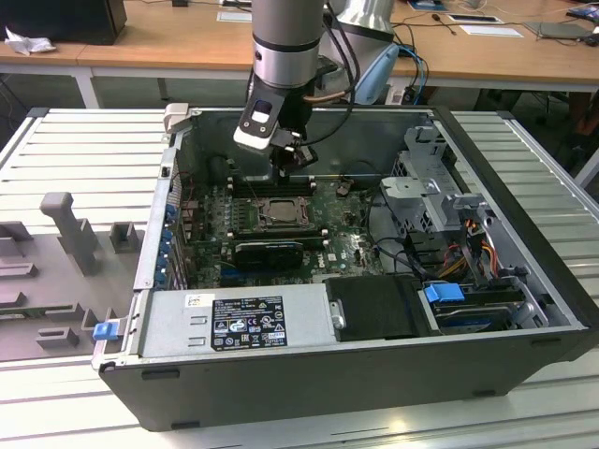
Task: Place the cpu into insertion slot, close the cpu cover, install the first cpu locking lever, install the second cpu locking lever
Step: 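Install the first cpu locking lever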
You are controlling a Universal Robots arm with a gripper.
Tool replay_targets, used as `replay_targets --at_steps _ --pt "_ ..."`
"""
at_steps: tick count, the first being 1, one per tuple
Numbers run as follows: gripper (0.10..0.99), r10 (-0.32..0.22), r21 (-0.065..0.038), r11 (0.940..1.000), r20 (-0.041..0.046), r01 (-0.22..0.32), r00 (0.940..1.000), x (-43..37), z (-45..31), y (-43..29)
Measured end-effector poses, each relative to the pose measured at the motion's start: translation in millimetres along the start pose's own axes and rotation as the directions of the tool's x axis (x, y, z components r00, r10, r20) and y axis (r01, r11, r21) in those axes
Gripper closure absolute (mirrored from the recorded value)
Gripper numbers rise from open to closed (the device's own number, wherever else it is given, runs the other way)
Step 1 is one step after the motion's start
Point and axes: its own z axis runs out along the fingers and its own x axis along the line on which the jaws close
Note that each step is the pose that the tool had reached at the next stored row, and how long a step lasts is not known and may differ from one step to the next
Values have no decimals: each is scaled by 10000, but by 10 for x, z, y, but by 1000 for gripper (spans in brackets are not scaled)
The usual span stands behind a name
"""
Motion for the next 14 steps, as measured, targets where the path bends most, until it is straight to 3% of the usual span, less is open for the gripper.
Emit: replay_targets --at_steps 3,10,13,14 --pt "980 -912 46 9958 -47 913 9958 0 2 0" --pt "980 -2015 95 9794 -109 2017 9794 2 4 -3" --pt "980 -2662 123 9638 -148 2664 9638 2 5 -4" --pt "980 -2959 134 9551 -168 2961 9551 2 6 -4"
